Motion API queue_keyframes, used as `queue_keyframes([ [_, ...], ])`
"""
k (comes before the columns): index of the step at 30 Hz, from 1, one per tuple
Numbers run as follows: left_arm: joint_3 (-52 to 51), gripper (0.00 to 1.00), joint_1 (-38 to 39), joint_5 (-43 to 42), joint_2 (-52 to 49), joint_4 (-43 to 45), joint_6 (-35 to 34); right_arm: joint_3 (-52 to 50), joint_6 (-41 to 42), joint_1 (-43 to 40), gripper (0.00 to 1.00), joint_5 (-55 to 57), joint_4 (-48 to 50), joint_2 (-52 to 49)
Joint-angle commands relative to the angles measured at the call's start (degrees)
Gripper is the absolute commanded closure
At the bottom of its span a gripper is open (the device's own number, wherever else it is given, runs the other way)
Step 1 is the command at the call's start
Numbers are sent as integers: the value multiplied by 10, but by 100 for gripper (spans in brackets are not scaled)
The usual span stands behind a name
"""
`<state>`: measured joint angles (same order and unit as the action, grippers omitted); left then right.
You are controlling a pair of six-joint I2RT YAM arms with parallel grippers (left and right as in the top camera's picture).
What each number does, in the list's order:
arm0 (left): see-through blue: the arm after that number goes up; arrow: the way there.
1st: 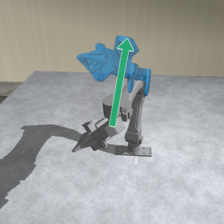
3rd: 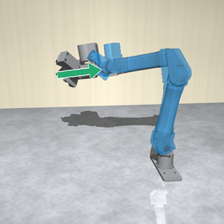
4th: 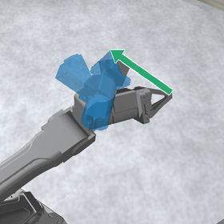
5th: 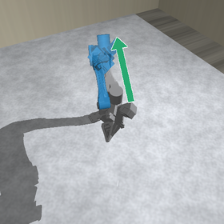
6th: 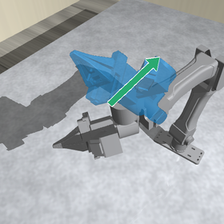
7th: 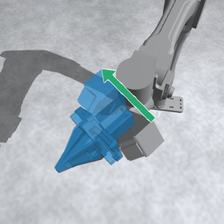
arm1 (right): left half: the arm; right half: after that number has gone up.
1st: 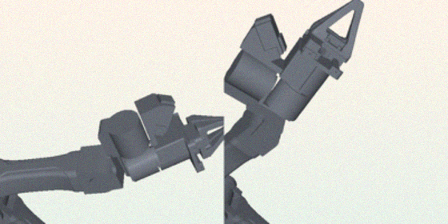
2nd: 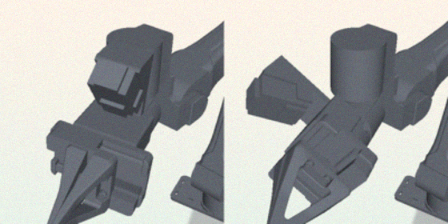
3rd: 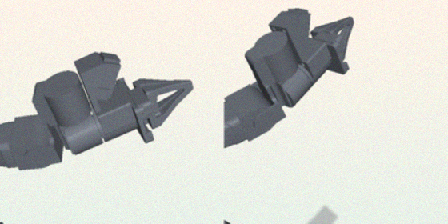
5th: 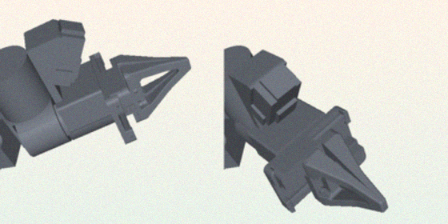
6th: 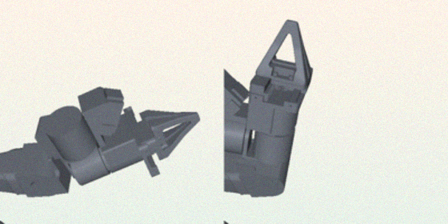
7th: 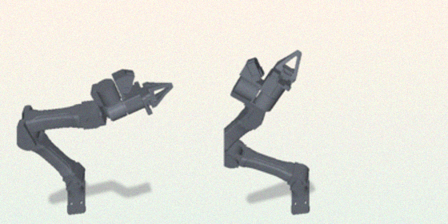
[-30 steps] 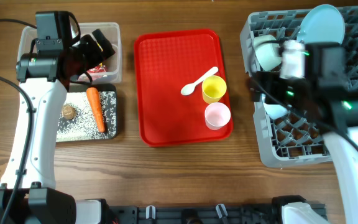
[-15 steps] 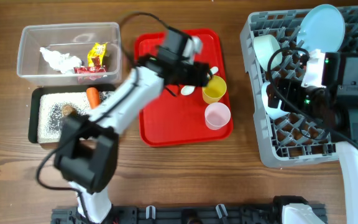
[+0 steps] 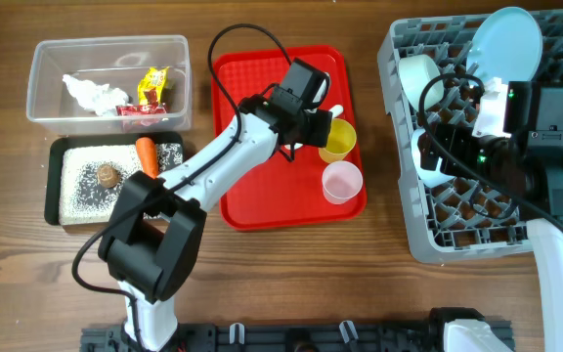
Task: Sort waste into correct bins and load items into the dishwasher rack
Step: 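Reach the left gripper to the yellow cup and grasp it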
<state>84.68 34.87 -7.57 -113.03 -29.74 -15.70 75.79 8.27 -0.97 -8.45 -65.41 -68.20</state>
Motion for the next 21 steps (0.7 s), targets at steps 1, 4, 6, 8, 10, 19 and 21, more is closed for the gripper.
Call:
queue_keyframes([
  [1, -5, 57, -1, 11, -31, 4, -12, -3, -8, -2, 7, 12, 0, -4],
  [4, -5, 73, -1, 10, -41, 4, -17, -3, -8, -2, 7, 12, -2, -5],
  [6, -5, 87, -1, 11, -41, 5, -16, -3, -8, -2, 7, 12, -2, -7],
  [8, -5, 96, -2, 13, -41, 4, -16, -3, -8, -2, 7, 12, -2, -8],
  [10, -5, 96, -4, 13, -40, 4, -16, -3, -8, -2, 7, 12, -2, -9],
  [19, -3, 96, -130, -186, 56, -70, -29, -3, -37, -2, 7, -75, 38, -18],
  [21, -3, 96, -183, -327, 72, -74, -13, -3, -68, -2, 7, -146, 63, -33],
])
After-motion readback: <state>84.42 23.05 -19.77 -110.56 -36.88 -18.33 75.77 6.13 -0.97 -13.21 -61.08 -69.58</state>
